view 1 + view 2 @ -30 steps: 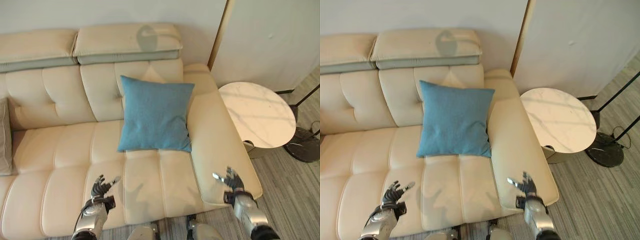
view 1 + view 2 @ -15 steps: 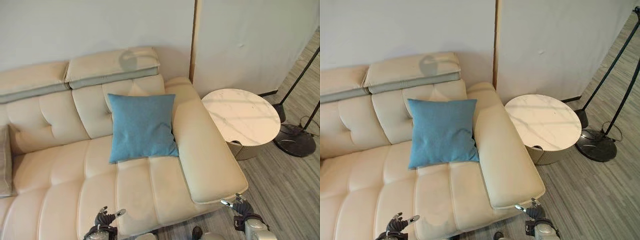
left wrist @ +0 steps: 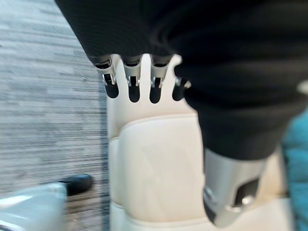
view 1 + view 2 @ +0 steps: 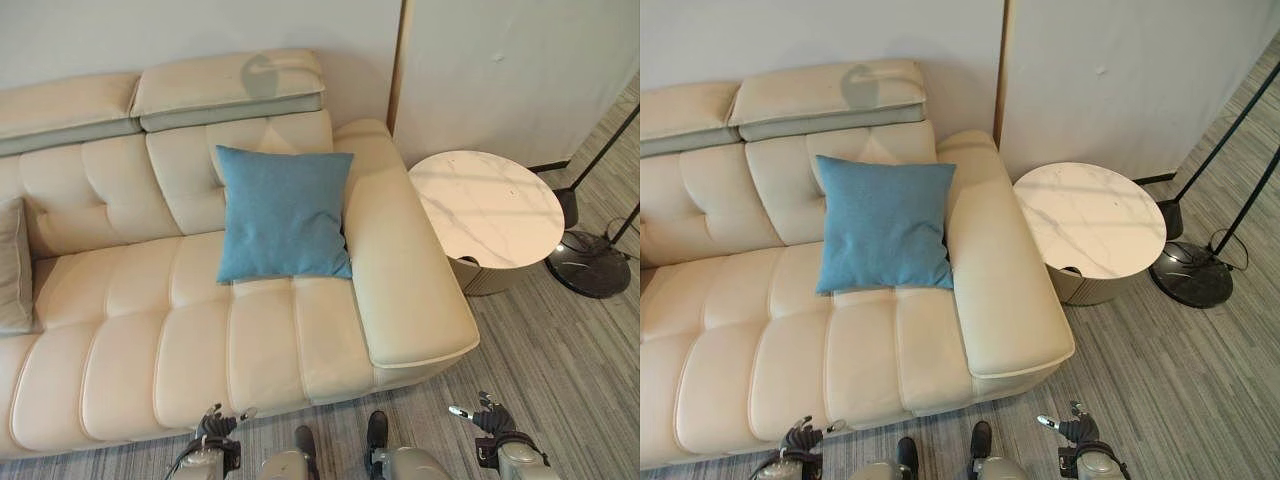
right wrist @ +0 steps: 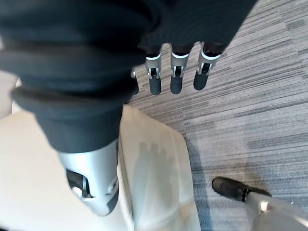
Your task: Pick up all the scattered cushions and arrange them neatly on the sofa.
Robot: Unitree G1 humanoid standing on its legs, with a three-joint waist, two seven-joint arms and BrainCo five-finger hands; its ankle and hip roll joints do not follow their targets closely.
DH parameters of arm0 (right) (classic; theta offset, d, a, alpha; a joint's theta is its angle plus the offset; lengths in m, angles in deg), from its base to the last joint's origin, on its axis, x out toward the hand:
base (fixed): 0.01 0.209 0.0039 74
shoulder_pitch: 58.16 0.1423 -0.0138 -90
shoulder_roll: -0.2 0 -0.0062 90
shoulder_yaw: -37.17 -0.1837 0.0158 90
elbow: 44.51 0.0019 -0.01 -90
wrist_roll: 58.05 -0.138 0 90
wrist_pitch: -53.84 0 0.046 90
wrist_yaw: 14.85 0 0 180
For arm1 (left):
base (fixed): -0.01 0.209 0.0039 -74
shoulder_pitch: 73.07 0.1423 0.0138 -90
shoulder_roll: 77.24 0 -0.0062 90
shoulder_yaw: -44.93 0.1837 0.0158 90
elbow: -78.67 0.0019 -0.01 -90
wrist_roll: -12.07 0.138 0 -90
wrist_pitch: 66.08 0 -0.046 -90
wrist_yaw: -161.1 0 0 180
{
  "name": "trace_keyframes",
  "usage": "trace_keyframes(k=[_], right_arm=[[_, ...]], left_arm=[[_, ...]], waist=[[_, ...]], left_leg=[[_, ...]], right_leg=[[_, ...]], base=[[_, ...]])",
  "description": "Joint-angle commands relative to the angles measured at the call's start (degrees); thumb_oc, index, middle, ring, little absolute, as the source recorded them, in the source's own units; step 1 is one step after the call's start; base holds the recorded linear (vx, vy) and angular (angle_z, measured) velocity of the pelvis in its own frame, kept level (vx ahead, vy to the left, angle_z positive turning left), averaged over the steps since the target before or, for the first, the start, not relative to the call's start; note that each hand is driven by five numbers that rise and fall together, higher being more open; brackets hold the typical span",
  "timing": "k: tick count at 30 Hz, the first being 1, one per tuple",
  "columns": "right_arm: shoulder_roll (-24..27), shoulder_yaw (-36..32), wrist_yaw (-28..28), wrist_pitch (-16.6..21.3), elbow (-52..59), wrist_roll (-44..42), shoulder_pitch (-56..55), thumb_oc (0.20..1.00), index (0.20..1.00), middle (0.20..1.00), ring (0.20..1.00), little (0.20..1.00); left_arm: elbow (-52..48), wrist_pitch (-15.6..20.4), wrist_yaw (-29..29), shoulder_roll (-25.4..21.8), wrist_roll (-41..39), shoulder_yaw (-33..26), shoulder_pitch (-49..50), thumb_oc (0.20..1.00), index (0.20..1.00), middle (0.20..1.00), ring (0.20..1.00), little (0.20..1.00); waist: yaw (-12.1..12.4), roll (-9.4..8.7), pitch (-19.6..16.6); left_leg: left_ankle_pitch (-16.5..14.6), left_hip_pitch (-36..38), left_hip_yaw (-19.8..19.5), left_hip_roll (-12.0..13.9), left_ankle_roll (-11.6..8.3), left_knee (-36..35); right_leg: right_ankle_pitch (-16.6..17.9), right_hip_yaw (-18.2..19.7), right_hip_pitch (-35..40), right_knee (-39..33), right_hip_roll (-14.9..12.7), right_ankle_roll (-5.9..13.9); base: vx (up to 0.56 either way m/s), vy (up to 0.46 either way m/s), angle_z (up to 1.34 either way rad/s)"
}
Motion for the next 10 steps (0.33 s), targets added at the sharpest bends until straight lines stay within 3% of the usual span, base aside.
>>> trace_keyframes(k=[1,10], right_arm=[[-1.27,-0.03,0.47,1.14,0.76,0.10,3.55,1.000,1.000,1.000,1.000,1.000],[-2.47,0.50,0.04,0.46,-0.06,0.91,2.74,1.000,1.000,1.000,1.000,1.000]], left_arm=[[-1.83,0.96,-0.63,-2.51,-0.32,0.97,0.90,1.000,1.000,1.000,1.000,1.000],[-0.19,-0.03,0.10,-2.00,2.28,1.84,2.31,1.000,1.000,1.000,1.000,1.000]], waist=[[0.44,-0.31,-3.10],[1.18,-0.67,-4.53]], left_leg=[[-0.17,3.31,-0.69,-1.76,-2.23,-6.63],[-1.62,5.17,-0.10,-2.06,-2.17,-6.63]], right_leg=[[-9.31,1.70,2.37,-0.95,2.00,4.81],[-8.00,1.10,4.22,-1.83,0.67,6.12]], base=[[-0.07,0.124,0.39],[-0.03,0.125,0.07]])
